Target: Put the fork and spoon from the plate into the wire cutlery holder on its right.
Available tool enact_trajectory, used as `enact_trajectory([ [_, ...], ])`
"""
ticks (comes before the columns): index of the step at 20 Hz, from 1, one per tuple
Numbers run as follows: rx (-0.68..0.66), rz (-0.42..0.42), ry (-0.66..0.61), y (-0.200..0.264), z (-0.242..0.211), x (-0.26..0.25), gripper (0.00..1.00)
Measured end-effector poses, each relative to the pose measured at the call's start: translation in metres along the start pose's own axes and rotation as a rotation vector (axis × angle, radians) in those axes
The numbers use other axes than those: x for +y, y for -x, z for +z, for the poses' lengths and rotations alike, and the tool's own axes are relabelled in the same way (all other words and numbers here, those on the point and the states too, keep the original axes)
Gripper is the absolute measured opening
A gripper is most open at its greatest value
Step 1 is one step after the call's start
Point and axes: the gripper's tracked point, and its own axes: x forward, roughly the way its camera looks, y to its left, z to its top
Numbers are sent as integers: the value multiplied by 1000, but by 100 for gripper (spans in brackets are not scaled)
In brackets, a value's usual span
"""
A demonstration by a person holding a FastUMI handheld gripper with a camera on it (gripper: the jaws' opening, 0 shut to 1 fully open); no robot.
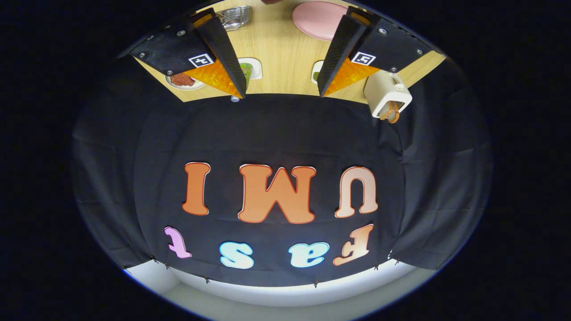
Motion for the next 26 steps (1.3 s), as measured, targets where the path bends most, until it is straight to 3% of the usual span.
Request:
enact_trajectory([
  [5, 96, 100, 8, -8, -37, 61, 96],
  [8, 238, 165, 31, -8, -83, 90, 96],
  [22, 715, 235, 115, 11, -263, 146, 96],
  [26, 794, 240, 138, 15, -289, 158, 87],
])
